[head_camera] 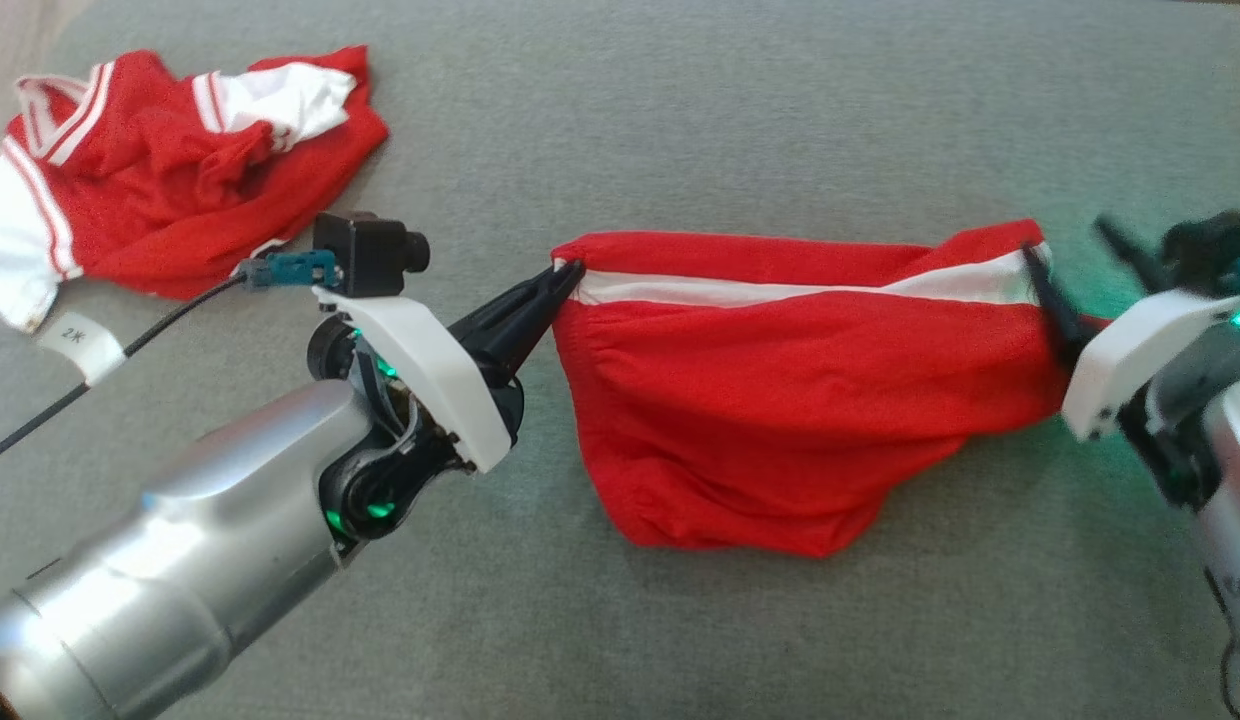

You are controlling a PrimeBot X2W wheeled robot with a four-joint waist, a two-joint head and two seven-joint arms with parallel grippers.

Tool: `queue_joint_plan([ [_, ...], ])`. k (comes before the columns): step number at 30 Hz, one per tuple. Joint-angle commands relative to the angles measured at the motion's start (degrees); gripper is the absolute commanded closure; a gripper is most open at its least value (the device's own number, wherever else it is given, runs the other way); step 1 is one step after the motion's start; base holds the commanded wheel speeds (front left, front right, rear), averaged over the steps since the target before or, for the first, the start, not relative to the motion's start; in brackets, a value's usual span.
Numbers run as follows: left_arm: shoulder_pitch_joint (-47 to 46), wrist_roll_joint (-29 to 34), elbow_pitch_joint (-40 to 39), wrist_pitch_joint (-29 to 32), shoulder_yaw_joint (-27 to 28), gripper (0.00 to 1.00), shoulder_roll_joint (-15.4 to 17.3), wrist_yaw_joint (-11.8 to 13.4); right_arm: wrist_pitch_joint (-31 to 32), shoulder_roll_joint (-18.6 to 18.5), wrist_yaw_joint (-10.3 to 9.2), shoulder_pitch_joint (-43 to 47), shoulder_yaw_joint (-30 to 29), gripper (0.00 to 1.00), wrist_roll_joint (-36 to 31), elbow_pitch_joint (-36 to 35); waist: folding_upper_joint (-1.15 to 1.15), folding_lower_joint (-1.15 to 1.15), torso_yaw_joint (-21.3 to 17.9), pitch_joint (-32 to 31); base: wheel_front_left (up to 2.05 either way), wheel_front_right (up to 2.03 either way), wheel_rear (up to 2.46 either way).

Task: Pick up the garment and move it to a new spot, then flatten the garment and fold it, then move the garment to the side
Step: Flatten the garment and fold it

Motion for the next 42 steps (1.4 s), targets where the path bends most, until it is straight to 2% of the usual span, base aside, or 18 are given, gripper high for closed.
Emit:
queue_joint_plan([
  [1, -2.7, 0.7, -1.1, -0.3, 2.4, 1.0, 1.6, 0.1, 2.0, -2.0, -0.04, -0.1, 3.3, 0.0, 1.6, -0.4, 0.0, -0.01, 0.9, 0.5, 0.0, 0.0, 0.0],
  [4, -3.0, 0.8, -1.3, -0.3, 2.1, 1.0, 1.1, 0.1, 5.2, -5.0, -0.04, -0.6, 8.2, 0.0, 4.5, 1.0, 0.0, -0.01, 1.9, 0.8, 0.0, 0.0, 0.0],
  [6, -3.2, 0.8, -1.3, -0.4, 2.0, 1.0, 0.9, 0.1, 4.9, -6.3, -0.04, -1.2, 9.9, 0.0, 5.8, 1.5, 0.0, -0.01, 2.3, 1.0, 0.0, 0.0, 0.0],
  [10, -3.4, 0.9, -1.3, -0.6, 1.8, 1.0, 0.8, 0.1, 4.1, -6.7, -0.04, -2.1, 12.7, 0.0, 8.0, 3.5, 0.0, -0.01, 2.8, 1.1, 0.0, 0.0, 0.0],
  [11, -3.4, 0.9, -1.3, -0.6, 1.7, 1.0, 0.8, 0.1, 3.8, -6.7, -0.04, -2.4, 13.4, 0.09, 8.4, 4.0, 0.0, -0.01, 2.9, 1.1, 0.0, 0.0, 0.0],
  [12, -3.4, 0.9, -1.2, -0.6, 1.7, 1.0, 0.8, 0.1, 3.6, -6.6, -0.04, -2.6, 14.4, 0.35, 8.8, 4.3, 0.0, -0.01, 3.0, 1.0, 0.0, 0.0, 0.0],
  [13, -3.4, 0.9, -1.2, -0.5, 1.6, 1.0, 0.9, 0.1, 3.2, -6.7, -0.04, -3.0, 15.2, 0.82, 8.9, 4.7, 0.0, -0.01, 3.0, 0.9, 0.0, 0.0, 0.0],
  [14, -3.4, 1.0, -1.1, -0.5, 1.6, 1.0, 0.9, 0.1, 2.6, -6.9, -0.04, -3.5, 16.0, 1.0, 8.8, 5.1, 0.0, -0.01, 3.0, 0.7, 0.0, 0.0, 0.0],
  [20, -3.8, 2.9, 0.3, -2.7, 1.4, 1.0, 1.5, 0.1, -3.3, -7.8, -0.04, -7.0, 18.3, 1.0, 7.8, 6.8, 0.0, -0.01, 2.1, -1.8, 0.0, 0.0, 0.0],
  [23, -6.2, 5.0, 3.7, -6.1, 2.1, 1.0, 1.3, 0.1, -8.2, -7.9, -0.04, -11.3, 16.4, 1.0, 8.1, 7.7, 0.0, -0.01, 0.4, -3.4, 0.0, 0.0, 0.0],
  [27, -10.6, 6.7, 6.6, -6.8, 2.6, 1.0, 0.7, 0.1, -10.7, -8.4, -0.04, -16.5, 14.4, 1.0, 7.2, 8.2, 0.0, -0.01, -1.3, -3.6, 0.0, 0.0, 0.0],
  [36, -28.4, 12.9, 16.1, -14.2, 8.0, 1.0, -4.8, 0.1, -15.8, -11.0, -0.04, -36.6, 7.9, 1.0, 1.5, 10.0, 0.0, -0.01, -6.6, -0.6, 0.0, 0.0, 0.0],
  [39, -29.6, 13.2, 17.1, -15.2, 9.7, 1.0, -6.8, 0.1, -16.5, -11.1, -0.04, -38.7, 6.2, 1.0, 0.3, 10.4, 0.0, -0.01, -7.9, -0.5, 0.0, 0.0, 0.0],
  [42, -26.6, 13.7, 15.7, -15.4, 9.2, 1.0, -7.5, 0.1, -16.3, -10.7, -0.04, -35.6, 6.3, 1.0, 0.6, 9.8, 0.0, -0.01, -9.1, -0.5, 0.0, 0.0, 0.0],
])
